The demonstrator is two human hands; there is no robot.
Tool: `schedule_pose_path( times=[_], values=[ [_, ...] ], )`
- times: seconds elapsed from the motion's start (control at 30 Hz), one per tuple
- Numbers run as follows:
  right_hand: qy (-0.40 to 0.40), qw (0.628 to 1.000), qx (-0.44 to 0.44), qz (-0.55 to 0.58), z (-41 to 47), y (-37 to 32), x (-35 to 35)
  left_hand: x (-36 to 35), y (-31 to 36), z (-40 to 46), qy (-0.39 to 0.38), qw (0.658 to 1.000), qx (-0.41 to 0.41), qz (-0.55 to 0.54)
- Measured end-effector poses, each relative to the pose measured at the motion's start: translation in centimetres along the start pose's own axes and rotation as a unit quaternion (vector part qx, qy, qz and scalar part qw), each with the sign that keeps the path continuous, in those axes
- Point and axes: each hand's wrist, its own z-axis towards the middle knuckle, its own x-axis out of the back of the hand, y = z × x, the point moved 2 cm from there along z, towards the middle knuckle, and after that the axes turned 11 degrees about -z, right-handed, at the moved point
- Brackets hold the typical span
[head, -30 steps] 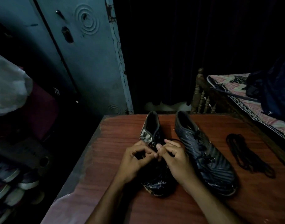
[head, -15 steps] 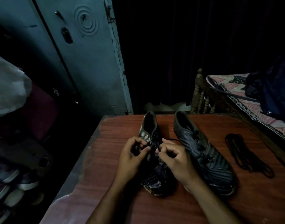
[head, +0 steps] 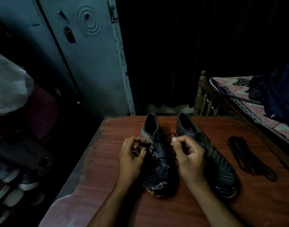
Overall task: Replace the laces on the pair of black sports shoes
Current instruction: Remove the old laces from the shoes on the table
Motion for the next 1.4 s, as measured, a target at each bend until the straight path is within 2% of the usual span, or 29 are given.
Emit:
schedule_pose_path(
  times=[0.07,0.13,0.23,0.3,0.37,0.43,0.5,0.6,0.7,0.83,0.9,0.97,1.07,1.2,1.4],
  values=[
    [0.008,0.999,-0.033,0.014,0.0,0.2,0.0,0.4,0.3,0.0,0.024,0.999,-0.018,0.014],
    [-0.012,0.999,-0.040,0.017,-0.2,0.1,-0.2,0.9,0.5,0.1,0.033,0.999,0.013,-0.038],
    [-0.053,0.995,-0.046,0.074,-0.6,-0.5,-0.9,2.2,1.8,0.3,0.015,0.988,0.070,-0.139],
    [-0.091,0.989,-0.048,0.106,-0.8,-0.9,-1.3,3.7,3.3,0.1,-0.008,0.986,0.058,-0.158],
    [-0.151,0.985,-0.024,0.077,-1.0,-0.8,-1.6,5.5,4.7,0.0,-0.025,0.988,0.030,-0.152],
    [-0.220,0.975,0.035,0.004,-1.4,-0.7,-1.9,7.4,5.1,0.0,-0.028,0.992,0.008,-0.122],
    [-0.256,0.962,0.084,-0.052,-1.9,-0.8,-2.0,9.0,4.8,0.1,-0.018,0.996,-0.001,-0.084],
    [-0.234,0.963,0.101,-0.085,-1.9,-0.9,-2.0,9.5,4.1,-0.7,-0.008,1.000,-0.006,-0.015],
    [-0.176,0.975,0.082,-0.108,-1.4,-0.4,-1.5,7.9,3.6,-2.1,-0.062,0.996,-0.020,0.065],
    [-0.123,0.980,0.044,-0.153,-0.9,0.4,-1.2,6.1,1.9,-3.8,-0.155,0.951,-0.087,0.252],
    [-0.118,0.978,0.030,-0.172,-0.8,0.8,-1.2,5.5,1.4,-4.1,-0.179,0.929,-0.109,0.306],
    [-0.134,0.973,0.007,-0.185,-0.8,1.0,-1.4,5.1,1.6,-4.0,-0.185,0.921,-0.122,0.320],
    [-0.149,0.969,-0.006,-0.199,-0.9,1.2,-1.4,4.7,2.2,-3.4,-0.202,0.935,-0.094,0.276],
    [-0.173,0.966,-0.005,-0.194,-1.1,1.3,-1.5,4.8,2.4,-2.5,-0.163,0.948,-0.084,0.261],
    [-0.186,0.962,0.006,-0.201,-1.2,1.4,-2.0,6.6,2.5,-1.5,-0.029,0.969,-0.077,0.233]
  ],
)
